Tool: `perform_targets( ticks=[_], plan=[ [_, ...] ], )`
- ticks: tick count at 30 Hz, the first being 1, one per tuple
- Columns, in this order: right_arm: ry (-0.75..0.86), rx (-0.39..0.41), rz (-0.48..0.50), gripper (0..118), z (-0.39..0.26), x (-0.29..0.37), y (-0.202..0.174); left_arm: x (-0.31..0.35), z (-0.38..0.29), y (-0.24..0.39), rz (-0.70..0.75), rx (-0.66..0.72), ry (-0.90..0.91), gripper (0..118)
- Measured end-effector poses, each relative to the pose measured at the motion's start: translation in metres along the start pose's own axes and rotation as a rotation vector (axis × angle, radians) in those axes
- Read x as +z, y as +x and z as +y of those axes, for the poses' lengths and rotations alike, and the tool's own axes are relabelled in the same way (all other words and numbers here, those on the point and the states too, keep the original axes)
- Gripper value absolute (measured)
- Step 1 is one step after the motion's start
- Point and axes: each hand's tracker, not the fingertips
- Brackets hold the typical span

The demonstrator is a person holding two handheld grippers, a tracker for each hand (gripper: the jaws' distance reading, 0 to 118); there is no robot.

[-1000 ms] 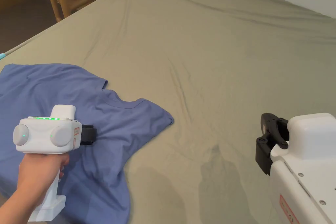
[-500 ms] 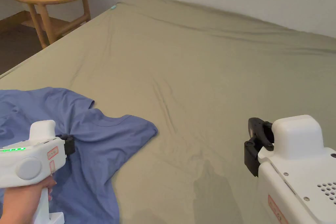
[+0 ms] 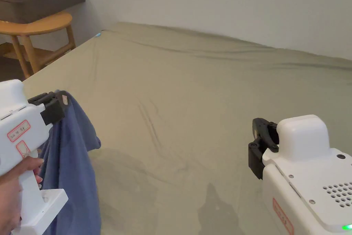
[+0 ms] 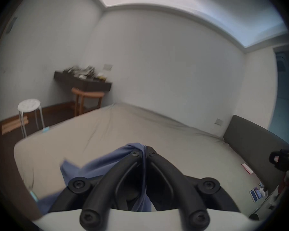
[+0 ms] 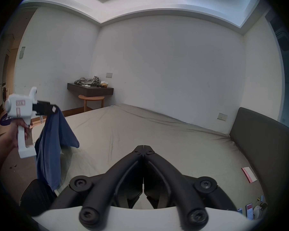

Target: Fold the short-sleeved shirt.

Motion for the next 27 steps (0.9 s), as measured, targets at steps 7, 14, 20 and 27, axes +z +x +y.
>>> perform_targets(
  ticks=[7,14,20,27],
  plan=[
    [0.036,-0.041,-0.100,2,0.000,0.027,0.037,0.002,0.072,0.105,-0.204,-0.195,0.133,0],
    [0.044,-0.083,-0.244,2,-0.007,0.055,0.083,-0.011,0.101,0.215,-0.394,-0.360,0.197,0],
    [0.020,-0.114,-0.352,2,-0.020,0.077,0.121,-0.061,0.071,0.295,-0.450,-0.476,0.111,0],
    [-0.059,-0.112,-0.422,2,-0.051,0.080,0.152,-0.159,-0.049,0.348,-0.430,-0.554,-0.182,0]
  ],
)
